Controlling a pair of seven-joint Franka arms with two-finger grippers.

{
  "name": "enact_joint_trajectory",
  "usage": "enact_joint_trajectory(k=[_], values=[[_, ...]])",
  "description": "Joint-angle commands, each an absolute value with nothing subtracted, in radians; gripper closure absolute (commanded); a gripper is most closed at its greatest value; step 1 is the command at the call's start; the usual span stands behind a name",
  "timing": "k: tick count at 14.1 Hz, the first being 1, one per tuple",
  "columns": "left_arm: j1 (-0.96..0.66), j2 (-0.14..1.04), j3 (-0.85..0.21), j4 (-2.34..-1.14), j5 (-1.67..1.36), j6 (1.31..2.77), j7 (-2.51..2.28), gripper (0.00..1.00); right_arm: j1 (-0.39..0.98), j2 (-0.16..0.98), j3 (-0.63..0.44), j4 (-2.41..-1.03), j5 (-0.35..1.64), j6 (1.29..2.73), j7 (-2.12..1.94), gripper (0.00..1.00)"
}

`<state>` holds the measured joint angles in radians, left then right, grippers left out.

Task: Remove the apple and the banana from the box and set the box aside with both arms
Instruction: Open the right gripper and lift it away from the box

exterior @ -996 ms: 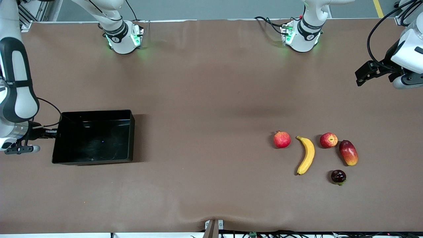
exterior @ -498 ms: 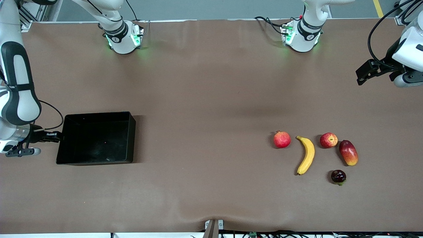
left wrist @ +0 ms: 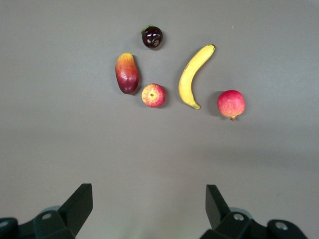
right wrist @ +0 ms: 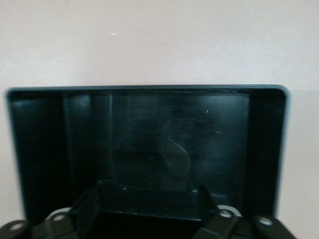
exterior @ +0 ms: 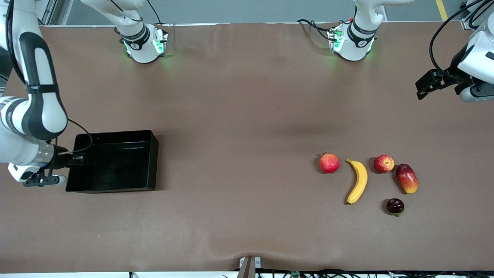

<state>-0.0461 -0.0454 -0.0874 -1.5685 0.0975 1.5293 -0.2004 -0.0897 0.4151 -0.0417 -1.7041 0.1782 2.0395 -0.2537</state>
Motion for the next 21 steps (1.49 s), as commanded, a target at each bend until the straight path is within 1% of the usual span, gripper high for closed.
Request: enact_joint_trajectory(k=[1,4,6,9,12,14,16,21], values=[[-0.040,-0.063,-0.091,-1.574,0.084,1.525,-0.209,0.00,-0.039,0.341,-0.048,-1.729,0.152,1.997,-0.140,0.00],[-0.040,-0.067,-0.091,-1.574,0.084,1.522,-0.209,0.00,0.021,0.257,-0.046,-1.750,0.068,1.944,-0.011,0.00],[-0.040,-0.064,-0.091,-1.569,0.083,1.525,-0.209,0.00,0.026,0.181,-0.045,-1.764,0.052,1.892,-0.008,0.00],[-0.041,-0.060,-0.091,-1.568,0.081,1.529,-0.210,0.00,0.025,0.082,-0.043,-1.749,0.051,1.824,-0.017,0.00],[-0.040,-0.060,-0.089,-1.569,0.081,1.529,-0.210,0.00,0.015,0.064,-0.048,-1.649,0.049,1.685,-0.018,0.00],[-0.037,-0.060,-0.087,-1.569,0.081,1.529,-0.209,0.00,0.008,0.040,-0.051,-1.628,0.041,1.620,-0.020,0.00],[-0.029,-0.060,-0.089,-1.569,0.081,1.529,-0.209,0.00,-0.005,-0.011,-0.046,-1.634,0.031,1.614,-0.021,0.00],[-0.031,-0.061,-0.091,-1.568,0.080,1.529,-0.207,0.00,-0.035,-0.026,-0.048,-1.643,0.029,1.606,-0.080,0.00]])
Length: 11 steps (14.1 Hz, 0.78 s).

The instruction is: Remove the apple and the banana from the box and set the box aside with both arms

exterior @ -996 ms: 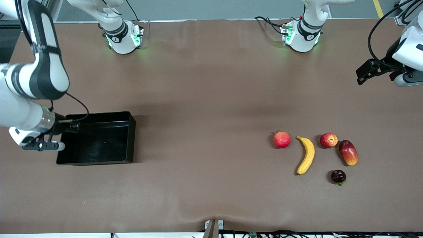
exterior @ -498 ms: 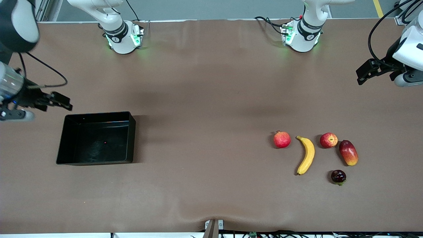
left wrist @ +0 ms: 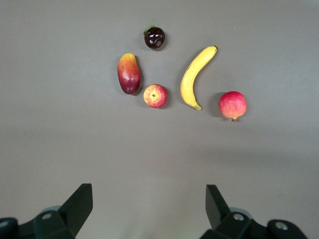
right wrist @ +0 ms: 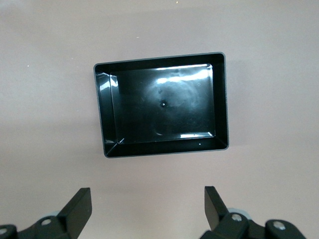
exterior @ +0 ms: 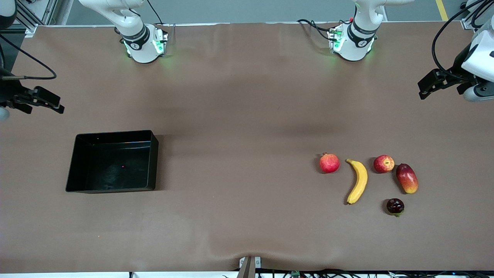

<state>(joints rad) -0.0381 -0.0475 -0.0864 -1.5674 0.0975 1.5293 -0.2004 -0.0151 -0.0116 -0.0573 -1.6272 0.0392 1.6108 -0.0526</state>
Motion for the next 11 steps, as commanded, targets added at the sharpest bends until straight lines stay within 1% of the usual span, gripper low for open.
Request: enact_joint_trajectory(k=[1,11], values=[[-0.031,-0.063,-0.092,-1.566,0.080,1.529,-0.206,0.00,-0.035,-0.026,-0.046,-1.643,0.028,1.605,-0.080,0.00],[-0.026,-0.058,-0.089,-1.545,0.078,1.514,-0.190,0.00,-0.031,-0.025,-0.044,-1.649,0.015,1.589,-0.078,0.00]])
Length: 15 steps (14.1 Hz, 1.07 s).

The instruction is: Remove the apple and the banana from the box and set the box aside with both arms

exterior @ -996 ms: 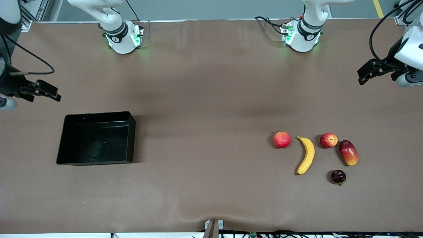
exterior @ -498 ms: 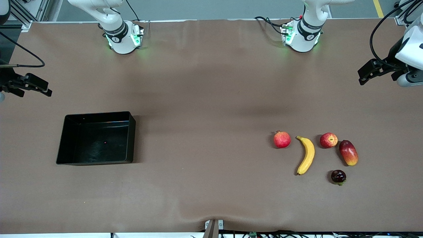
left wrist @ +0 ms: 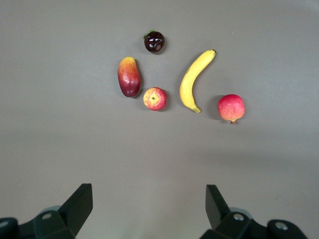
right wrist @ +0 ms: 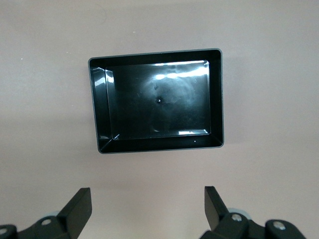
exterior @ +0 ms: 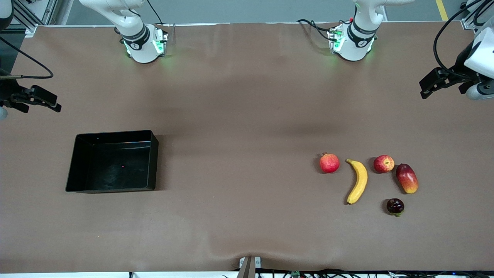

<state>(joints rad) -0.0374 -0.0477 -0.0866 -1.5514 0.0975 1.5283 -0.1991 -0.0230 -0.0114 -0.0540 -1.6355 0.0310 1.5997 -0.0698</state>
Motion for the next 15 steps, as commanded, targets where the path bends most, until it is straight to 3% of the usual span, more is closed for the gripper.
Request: enact_joint_trajectory(k=[1,15], values=[[-0.028,-0.058,-0.090,-1.545,0.080,1.514,-0.190,0.00,-0.034,-0.025,-0.044,-1.649,0.015,1.588,-0.078,0.00],[-0.026,-0.051,-0.087,-1.546,0.031,1.514,-0.187,0.00,-0.026,-0.020,-0.043,-1.652,0.015,1.589,-0.077,0.00]])
